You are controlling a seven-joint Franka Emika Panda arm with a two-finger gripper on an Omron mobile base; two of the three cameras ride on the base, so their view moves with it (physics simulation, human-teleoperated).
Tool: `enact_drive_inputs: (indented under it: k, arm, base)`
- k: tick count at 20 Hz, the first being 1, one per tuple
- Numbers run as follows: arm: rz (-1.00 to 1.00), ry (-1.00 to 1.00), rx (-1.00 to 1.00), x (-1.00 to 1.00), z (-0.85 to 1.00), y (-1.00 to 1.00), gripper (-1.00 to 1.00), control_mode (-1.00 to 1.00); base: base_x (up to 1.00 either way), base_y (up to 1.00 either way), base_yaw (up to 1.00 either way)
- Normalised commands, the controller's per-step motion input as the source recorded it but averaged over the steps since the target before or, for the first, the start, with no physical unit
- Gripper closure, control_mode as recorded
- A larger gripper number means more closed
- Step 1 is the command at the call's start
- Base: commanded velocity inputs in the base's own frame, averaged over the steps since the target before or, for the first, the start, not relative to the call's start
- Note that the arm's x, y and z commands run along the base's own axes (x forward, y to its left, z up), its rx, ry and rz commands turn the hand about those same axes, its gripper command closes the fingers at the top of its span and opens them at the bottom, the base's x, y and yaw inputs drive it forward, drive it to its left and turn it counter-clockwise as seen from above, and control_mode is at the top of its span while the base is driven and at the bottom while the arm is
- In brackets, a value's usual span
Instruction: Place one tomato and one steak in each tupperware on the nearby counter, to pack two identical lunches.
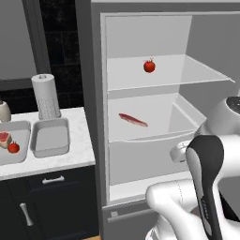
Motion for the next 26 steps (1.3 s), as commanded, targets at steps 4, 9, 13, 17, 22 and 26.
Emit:
enact_drive_inputs:
  k: [4, 9, 13, 17, 22, 26]
  arm:
    - [0.00, -0.09, 0.00, 0.57, -0.28, -0.02, -1.00, -1.00]
    - [0.01, -0.03, 0.04, 0.97, -0.17, 0.00, -1.00, -1.00]
    - [0.06, 0.00, 0.04, 0.92, -0.17, 0.01, -1.00, -1.00]
    - [0.07, 0.00, 0.00, 0.78, -0.24, 0.02, -1.00, -1.00]
    - [0.02, -0.05, 0.00, 0.69, -0.24, 0.00, -1.00, -1.00]
    - [0.02, -0.06, 0.00, 0.62, -0.29, 0.00, -1.00, -1.00]
  base:
    - [0.00, 0.00, 0.00]
    - [0.00, 0.00, 0.00]
    - [0.00, 0.00, 0.00]
    - [0.00, 0.00, 0.00]
    - [0.00, 0.00, 0.00]
    - [0.00, 0.00, 0.00]
